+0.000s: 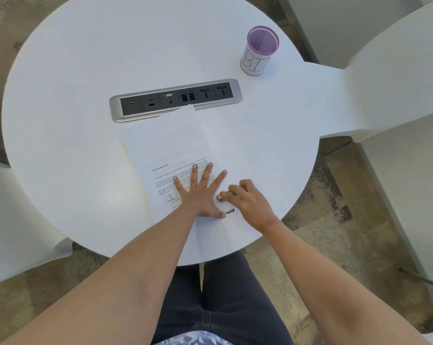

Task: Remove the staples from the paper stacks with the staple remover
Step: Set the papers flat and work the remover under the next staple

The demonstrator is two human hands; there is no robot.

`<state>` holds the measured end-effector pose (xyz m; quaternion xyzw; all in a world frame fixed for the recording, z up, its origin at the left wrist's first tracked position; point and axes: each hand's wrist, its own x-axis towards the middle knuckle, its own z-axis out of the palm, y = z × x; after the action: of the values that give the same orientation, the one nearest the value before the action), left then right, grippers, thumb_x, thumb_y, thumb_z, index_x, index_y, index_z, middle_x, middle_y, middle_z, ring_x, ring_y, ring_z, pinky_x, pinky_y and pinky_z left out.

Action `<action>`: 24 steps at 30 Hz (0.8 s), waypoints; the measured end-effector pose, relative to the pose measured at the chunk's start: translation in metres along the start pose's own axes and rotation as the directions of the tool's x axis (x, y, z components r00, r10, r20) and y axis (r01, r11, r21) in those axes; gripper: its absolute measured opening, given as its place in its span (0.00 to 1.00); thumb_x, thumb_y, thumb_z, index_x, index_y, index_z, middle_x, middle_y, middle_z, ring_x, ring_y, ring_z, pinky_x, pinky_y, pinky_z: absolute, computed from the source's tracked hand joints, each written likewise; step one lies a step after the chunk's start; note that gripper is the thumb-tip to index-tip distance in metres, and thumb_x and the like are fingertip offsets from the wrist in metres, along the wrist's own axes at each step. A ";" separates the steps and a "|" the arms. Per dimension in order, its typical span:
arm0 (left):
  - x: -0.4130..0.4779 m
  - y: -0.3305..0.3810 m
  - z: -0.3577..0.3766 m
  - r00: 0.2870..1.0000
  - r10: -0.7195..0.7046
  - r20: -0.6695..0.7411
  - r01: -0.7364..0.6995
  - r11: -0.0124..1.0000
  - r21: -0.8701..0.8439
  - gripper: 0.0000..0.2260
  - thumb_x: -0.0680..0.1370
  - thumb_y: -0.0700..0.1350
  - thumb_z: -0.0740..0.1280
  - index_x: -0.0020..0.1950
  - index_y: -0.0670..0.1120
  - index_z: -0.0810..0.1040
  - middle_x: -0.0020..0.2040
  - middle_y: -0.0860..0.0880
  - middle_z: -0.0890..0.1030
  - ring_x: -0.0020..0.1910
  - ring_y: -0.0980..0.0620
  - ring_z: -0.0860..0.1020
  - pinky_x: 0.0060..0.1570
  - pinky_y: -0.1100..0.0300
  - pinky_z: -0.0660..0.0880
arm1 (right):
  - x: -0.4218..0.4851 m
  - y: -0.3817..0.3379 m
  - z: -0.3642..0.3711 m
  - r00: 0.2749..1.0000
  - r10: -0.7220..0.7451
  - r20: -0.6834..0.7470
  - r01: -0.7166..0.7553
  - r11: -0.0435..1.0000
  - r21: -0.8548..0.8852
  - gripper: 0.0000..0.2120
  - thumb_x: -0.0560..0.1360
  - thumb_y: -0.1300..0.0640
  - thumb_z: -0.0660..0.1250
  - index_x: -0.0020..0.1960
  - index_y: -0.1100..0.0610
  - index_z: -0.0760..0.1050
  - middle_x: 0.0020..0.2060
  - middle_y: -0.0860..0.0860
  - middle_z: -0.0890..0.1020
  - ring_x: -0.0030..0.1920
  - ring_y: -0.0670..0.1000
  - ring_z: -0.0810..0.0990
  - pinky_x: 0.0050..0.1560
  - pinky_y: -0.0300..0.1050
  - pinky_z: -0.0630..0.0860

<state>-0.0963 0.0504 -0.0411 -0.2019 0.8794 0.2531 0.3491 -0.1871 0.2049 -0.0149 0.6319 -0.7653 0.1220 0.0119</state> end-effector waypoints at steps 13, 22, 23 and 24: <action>-0.002 -0.002 0.001 1.000 0.014 -0.024 -0.014 1.000 -0.009 0.56 0.62 0.73 0.67 0.65 0.71 0.20 0.62 0.60 0.14 0.71 0.42 0.21 0.59 0.23 0.30 | -0.009 -0.015 -0.002 0.859 0.510 0.029 -0.509 0.850 0.134 0.20 0.70 0.76 0.66 0.52 0.56 0.83 0.42 0.54 0.78 0.43 0.59 0.73 0.35 0.41 0.67; -0.002 0.000 0.001 1.000 0.009 -0.019 -0.009 1.000 0.004 0.55 0.62 0.73 0.67 0.68 0.70 0.23 0.67 0.58 0.17 0.71 0.42 0.21 0.59 0.23 0.31 | -0.001 -0.021 0.001 0.851 0.522 0.059 -0.524 0.837 0.157 0.14 0.72 0.71 0.65 0.51 0.57 0.83 0.41 0.54 0.77 0.42 0.58 0.72 0.34 0.47 0.72; -0.002 0.000 0.001 1.000 0.008 -0.020 -0.008 1.000 0.005 0.55 0.62 0.73 0.67 0.68 0.70 0.22 0.67 0.58 0.17 0.71 0.42 0.21 0.59 0.23 0.31 | -0.003 -0.019 0.001 0.869 0.491 0.064 -0.494 0.856 0.154 0.16 0.70 0.73 0.68 0.51 0.57 0.83 0.41 0.54 0.77 0.42 0.59 0.72 0.34 0.48 0.74; -0.001 0.000 0.000 1.000 0.006 -0.019 -0.006 1.000 0.005 0.55 0.62 0.73 0.67 0.67 0.70 0.22 0.66 0.58 0.16 0.71 0.42 0.21 0.59 0.23 0.31 | -0.004 -0.017 0.002 0.888 0.455 0.065 -0.460 0.875 0.152 0.17 0.69 0.74 0.70 0.52 0.57 0.83 0.41 0.53 0.77 0.42 0.58 0.73 0.35 0.48 0.75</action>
<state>-0.0950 0.0506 -0.0404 -0.2007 0.8839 0.2499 0.3406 -0.1693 0.2050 -0.0144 0.4337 -0.8803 0.1748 -0.0795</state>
